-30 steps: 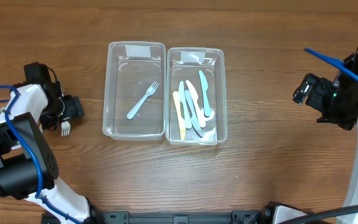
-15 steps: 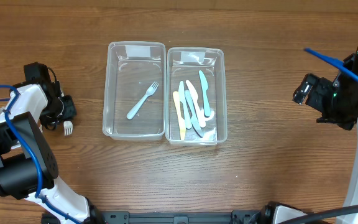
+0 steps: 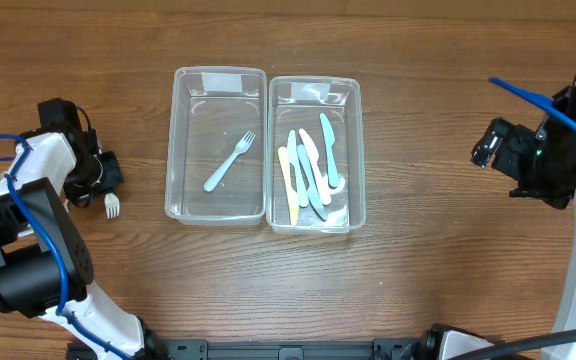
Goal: Pack container
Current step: 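Place white plastic fork into the left container and release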
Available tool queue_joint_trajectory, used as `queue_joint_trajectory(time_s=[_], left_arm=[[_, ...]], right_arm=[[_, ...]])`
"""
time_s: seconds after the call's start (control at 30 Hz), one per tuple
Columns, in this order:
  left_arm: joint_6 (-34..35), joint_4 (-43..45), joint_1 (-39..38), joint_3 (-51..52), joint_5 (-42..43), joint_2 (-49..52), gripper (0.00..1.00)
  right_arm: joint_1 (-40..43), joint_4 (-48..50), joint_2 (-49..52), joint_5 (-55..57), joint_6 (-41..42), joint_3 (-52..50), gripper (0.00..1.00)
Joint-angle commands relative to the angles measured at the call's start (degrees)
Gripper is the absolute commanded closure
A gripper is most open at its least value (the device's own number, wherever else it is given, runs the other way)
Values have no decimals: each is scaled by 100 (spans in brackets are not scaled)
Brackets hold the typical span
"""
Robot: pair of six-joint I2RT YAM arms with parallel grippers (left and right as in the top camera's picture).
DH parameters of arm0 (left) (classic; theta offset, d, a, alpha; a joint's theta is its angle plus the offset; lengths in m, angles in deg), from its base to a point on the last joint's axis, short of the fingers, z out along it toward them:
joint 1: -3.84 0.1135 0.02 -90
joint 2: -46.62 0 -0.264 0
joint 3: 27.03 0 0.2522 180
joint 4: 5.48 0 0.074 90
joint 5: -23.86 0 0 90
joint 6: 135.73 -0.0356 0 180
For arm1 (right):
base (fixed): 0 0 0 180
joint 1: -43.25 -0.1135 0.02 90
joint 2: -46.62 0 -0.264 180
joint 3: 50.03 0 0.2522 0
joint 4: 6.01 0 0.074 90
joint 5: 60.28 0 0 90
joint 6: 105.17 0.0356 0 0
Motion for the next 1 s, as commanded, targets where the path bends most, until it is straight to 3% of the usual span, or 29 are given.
queue_joint_trajectory(time_s=[0.0, 0.3, 0.53, 0.77, 0.97], left_arm=[[63, -326, 7, -420, 103, -55, 96], [101, -1266, -614, -1298, 157, -1895, 96], [627, -1641, -2142, -1513, -59, -3049, 96], [1141, -1233, -3672, -1464, -343, -2452, 96], [1209, -931, -3921, -1464, -358, -1198, 96]], right_arm=[[-22, 35, -74, 13, 4, 9, 0], [-24, 35, -74, 11, 7, 9, 0], [-24, 50, -74, -7, 7, 9, 0], [-24, 31, -74, -59, 7, 9, 0], [-24, 31, -74, -76, 7, 9, 0]])
